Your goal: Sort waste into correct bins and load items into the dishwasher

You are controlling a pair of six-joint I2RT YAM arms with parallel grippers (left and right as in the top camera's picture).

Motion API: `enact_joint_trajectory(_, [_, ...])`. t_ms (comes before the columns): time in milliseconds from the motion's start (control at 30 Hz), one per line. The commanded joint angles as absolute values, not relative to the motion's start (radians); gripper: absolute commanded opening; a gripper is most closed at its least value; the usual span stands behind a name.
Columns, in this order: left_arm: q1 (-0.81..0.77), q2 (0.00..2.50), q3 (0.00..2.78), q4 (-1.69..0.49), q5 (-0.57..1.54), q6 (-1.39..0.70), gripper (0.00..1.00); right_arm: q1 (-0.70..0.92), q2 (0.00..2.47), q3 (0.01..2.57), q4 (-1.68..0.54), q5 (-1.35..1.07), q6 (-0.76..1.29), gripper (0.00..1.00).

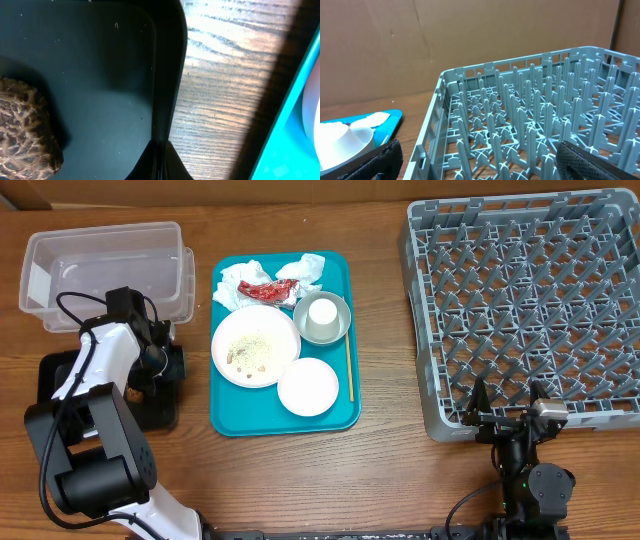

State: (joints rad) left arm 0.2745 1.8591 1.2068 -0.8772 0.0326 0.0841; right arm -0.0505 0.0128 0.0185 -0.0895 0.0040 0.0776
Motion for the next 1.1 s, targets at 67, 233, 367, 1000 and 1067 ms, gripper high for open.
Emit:
enact_joint_trajectory(67, [0.268, 1.870, 1.222, -0.897, 0.052, 0.083, 0.04, -0.048, 0.003, 0.008, -0.084, 0.006, 0.075, 1.00])
enact_joint_trajectory(233, [0.268, 1.870, 1.222, -0.896, 0.051, 0.128, 0.04, -0.048, 0.003, 0.008, -0.084, 0.006, 0.075, 1.00])
enact_joint_trajectory(367, [0.268, 1.870, 1.222, -0.897, 0.044, 0.161, 0.04, -0.048, 0.003, 0.008, -0.084, 0.006, 0.075, 1.00])
enact_joint_trajectory(1000, [0.268, 1.870, 1.222, -0.912, 0.046, 0.248, 0.04, -0.048, 0.003, 0.008, -0.084, 0.006, 0.075, 1.00])
enact_joint_trajectory(1067, [0.268, 1.870, 1.222, -0.916, 0.046, 0.248, 0.04, -0.048, 0.003, 0.008, -0.084, 0.006, 0.075, 1.00])
